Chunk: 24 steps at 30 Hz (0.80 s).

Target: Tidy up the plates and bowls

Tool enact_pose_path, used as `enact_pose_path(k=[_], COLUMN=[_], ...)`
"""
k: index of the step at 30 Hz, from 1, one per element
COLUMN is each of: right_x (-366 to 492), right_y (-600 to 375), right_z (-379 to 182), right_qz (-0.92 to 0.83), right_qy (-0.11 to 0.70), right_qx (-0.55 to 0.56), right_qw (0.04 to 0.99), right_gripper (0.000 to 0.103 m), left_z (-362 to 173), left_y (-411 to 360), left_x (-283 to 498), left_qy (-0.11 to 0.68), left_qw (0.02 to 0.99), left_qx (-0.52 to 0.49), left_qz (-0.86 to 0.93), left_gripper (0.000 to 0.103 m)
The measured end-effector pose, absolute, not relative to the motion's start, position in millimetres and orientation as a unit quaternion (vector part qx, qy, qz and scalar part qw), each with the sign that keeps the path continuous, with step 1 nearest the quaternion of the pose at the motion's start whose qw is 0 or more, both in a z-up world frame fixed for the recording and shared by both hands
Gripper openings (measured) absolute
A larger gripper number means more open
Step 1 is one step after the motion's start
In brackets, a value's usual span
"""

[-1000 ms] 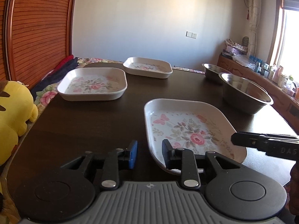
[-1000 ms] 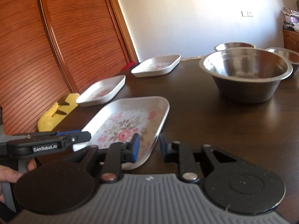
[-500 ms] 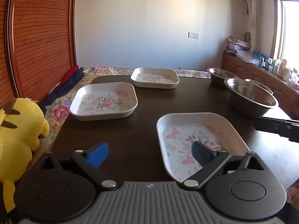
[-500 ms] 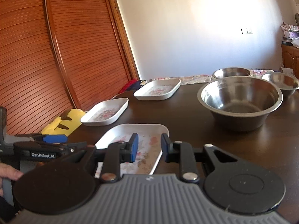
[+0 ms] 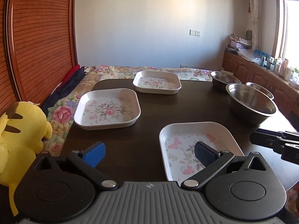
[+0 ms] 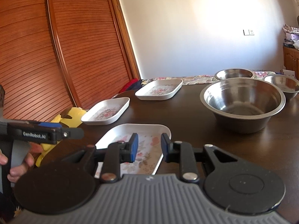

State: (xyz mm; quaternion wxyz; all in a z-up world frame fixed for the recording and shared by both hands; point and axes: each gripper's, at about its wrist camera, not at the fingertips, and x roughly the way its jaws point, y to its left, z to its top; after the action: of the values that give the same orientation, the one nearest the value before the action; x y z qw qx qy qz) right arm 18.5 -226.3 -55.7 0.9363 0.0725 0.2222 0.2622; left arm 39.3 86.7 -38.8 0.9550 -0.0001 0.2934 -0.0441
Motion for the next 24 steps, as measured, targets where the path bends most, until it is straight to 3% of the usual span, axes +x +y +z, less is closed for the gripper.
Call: enact_pose_path(k=[15,24], right_x=[32.1,62.9], right_y=[-196.4,-157.4], right_z=[-26.9,-9.5], right_qz=[0.290,0.315], right_qy=[0.202,0.207], right_qx=[0.028,0.004], right_qw=[0.935,0.926], right_gripper=[0.030,0.051], left_z=[6.3,7.6], left_y=[109.3,136.9], left_x=[49.0,73.3], left_qy=[0.253,0.240], left_qw=[0.966,0.969], left_qx=[0.053,0.045], left_qz=[-0.024,-0.029], left_gripper=[0.103,0.100])
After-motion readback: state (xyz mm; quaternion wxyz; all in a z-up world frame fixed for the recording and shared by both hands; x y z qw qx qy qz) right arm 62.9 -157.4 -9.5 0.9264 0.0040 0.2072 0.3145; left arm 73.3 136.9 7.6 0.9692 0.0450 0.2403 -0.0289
